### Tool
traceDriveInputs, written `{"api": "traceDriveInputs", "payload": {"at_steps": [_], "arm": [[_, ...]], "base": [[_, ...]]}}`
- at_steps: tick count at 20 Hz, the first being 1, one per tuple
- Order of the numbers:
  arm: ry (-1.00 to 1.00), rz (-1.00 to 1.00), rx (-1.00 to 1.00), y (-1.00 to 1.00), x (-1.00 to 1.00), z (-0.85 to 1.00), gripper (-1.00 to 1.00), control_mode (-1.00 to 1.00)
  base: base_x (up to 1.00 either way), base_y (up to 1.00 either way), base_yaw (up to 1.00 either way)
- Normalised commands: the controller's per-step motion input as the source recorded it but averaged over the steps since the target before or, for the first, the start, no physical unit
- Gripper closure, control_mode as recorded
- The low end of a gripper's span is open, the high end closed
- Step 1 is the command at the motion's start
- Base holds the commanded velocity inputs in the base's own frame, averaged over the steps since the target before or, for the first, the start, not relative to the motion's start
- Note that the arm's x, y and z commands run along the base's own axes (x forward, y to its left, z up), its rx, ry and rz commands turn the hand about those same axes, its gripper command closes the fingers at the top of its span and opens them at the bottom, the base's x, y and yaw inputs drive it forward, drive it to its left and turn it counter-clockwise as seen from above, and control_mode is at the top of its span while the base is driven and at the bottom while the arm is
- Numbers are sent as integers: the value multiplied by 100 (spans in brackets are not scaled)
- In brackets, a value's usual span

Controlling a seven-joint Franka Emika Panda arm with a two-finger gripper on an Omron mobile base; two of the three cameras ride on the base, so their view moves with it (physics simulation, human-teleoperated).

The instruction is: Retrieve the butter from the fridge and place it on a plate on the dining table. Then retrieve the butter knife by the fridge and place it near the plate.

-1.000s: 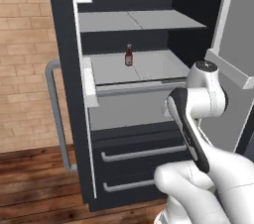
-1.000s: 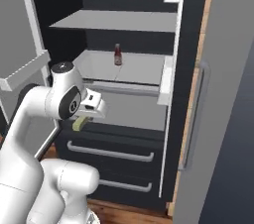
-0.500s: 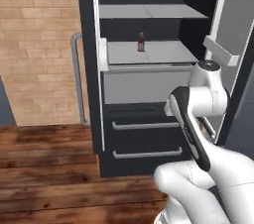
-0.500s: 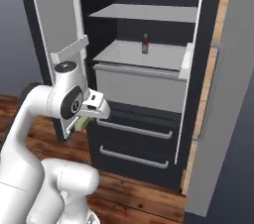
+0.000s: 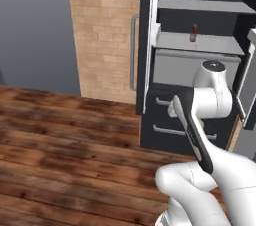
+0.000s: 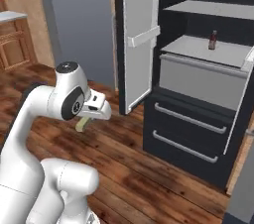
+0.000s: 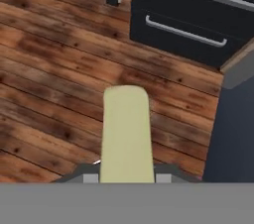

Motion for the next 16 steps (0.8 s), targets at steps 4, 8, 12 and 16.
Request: {"api": "traceDriveInputs", "payload": {"at_steps": [4,8,12,16], "arm": [[0,0,0,0,0,0,100,100],[0,0,0,0,0,0,100,100],[0,0,0,0,0,0,100,100],[0,0,0,0,0,0,100,100]], "base": [[-22,10,67],[-12,4,70],[-2,3,72],[-1,1,71]]}}
